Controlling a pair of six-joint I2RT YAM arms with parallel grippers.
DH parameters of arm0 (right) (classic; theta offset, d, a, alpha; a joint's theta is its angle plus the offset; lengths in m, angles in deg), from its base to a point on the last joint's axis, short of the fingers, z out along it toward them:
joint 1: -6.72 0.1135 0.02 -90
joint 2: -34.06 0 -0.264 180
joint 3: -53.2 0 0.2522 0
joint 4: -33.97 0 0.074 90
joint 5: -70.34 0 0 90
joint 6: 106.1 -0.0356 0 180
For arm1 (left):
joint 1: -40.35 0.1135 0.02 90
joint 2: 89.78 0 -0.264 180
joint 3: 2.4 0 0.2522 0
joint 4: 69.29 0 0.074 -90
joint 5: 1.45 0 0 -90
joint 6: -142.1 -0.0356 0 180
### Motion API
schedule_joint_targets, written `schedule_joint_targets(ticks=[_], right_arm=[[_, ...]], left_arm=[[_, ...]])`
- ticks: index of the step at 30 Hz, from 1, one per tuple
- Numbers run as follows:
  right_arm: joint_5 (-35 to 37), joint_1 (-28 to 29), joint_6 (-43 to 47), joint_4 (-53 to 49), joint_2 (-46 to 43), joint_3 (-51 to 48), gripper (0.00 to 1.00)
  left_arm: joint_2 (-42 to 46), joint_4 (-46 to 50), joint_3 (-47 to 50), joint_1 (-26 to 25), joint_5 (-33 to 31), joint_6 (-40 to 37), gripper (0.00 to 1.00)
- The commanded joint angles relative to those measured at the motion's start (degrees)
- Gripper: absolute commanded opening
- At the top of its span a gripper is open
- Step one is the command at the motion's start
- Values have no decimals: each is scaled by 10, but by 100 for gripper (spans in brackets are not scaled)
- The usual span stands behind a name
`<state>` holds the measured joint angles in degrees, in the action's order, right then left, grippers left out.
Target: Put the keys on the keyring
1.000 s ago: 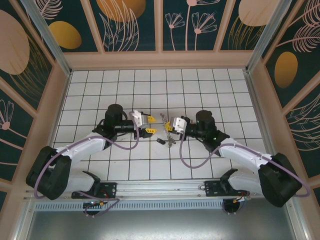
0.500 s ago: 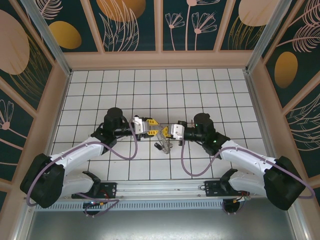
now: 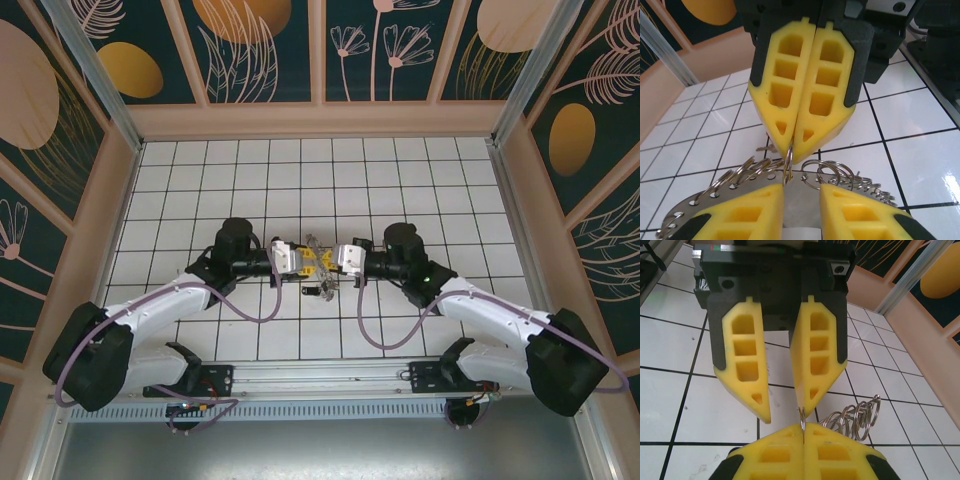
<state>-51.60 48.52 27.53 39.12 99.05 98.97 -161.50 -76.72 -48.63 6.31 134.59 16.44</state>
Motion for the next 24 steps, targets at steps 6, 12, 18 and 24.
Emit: schedule_joint_targets(ticks=[6,12,18,24], right_arm=[[5,15,22,-6,14,32,0],[26,19,23,-7,23,35,0],[45,23,9,9,28,35,0],[34,23,-2,28,21,26,0]], left_arm=[[-10,16,-24,-4,-13,-12,29],[-6,4,-24,-3,-3,-6,27],[-8,1,-23,-7,4,-7,22],[-19,6,-28,-11,1,-7,21]])
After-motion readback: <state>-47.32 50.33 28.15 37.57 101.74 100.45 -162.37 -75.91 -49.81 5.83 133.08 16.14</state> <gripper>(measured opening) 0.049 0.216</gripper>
